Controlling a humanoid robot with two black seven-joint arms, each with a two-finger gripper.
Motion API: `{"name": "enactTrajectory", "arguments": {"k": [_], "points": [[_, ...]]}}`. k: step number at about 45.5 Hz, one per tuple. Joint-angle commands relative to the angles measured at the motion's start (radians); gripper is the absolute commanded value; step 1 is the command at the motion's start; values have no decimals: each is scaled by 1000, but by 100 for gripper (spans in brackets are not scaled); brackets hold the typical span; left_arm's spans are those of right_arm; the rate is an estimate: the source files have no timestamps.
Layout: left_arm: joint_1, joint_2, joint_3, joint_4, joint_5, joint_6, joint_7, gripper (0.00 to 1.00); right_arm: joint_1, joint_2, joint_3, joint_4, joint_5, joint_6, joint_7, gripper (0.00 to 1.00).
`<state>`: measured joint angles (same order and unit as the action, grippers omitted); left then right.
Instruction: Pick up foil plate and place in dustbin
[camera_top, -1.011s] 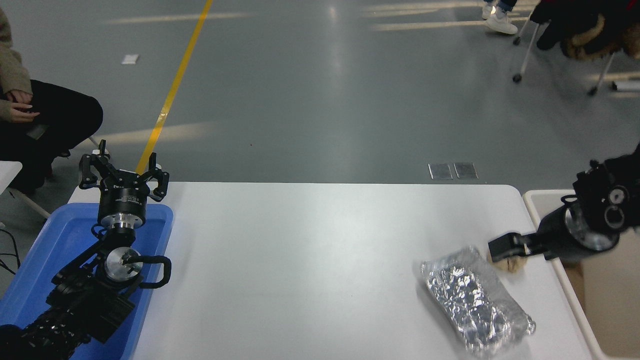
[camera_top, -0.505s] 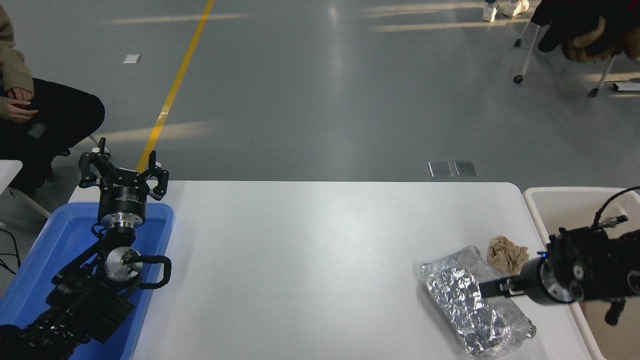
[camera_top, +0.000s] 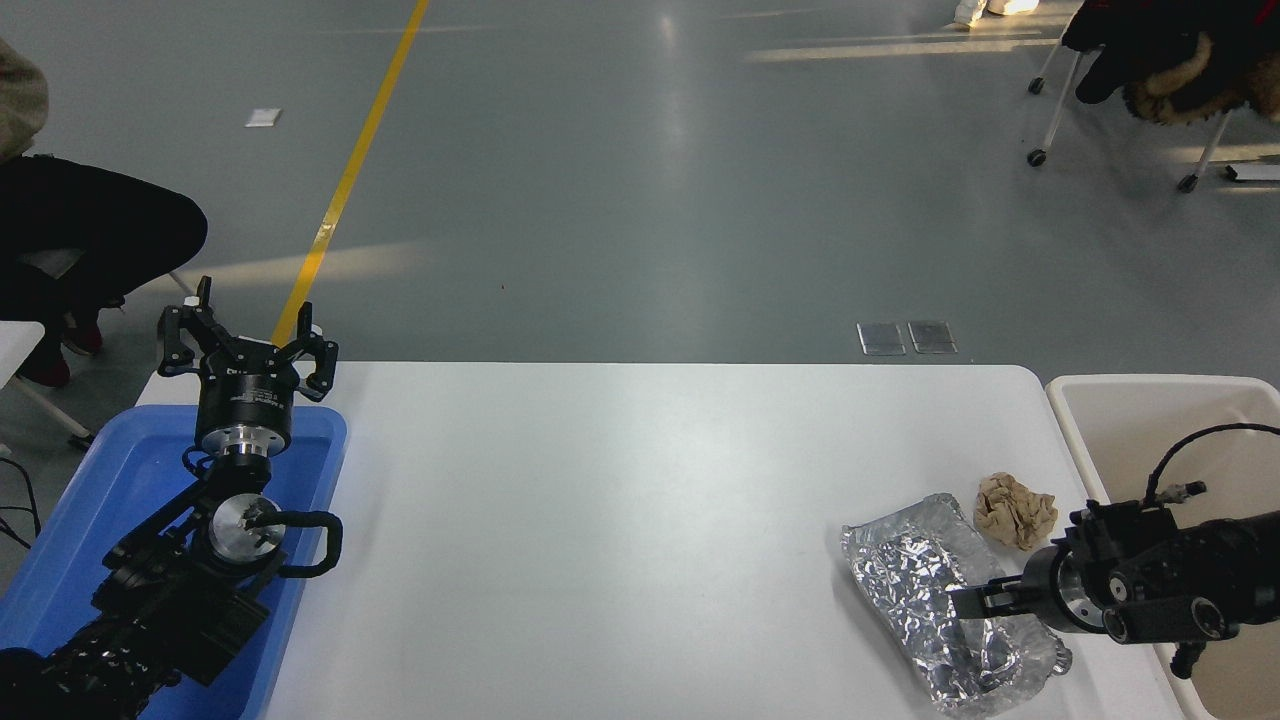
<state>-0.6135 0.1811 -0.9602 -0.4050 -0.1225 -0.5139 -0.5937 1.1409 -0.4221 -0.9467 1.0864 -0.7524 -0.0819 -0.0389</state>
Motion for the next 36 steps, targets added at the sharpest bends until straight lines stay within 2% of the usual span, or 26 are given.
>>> {"name": "enactTrajectory", "arguments": {"k": [1, 13, 20, 29, 36], "points": [[0, 0, 1, 0, 1, -2, 0, 99, -32, 28, -1, -62, 19, 59, -6, 0], [0, 0, 1, 0, 1, 0, 0, 99, 2, -6, 6, -43, 27, 60, -6, 0], [0, 1, 1, 0, 1, 0, 0, 99, 77, -70, 8, 45, 38, 67, -4, 0], [0, 1, 1, 0, 1, -2, 0, 99, 264, -230, -10, 294, 36, 85, -6, 0], [0, 1, 1, 0, 1, -2, 0, 99, 534, -371, -115, 541, 36, 162, 2, 0]]}}
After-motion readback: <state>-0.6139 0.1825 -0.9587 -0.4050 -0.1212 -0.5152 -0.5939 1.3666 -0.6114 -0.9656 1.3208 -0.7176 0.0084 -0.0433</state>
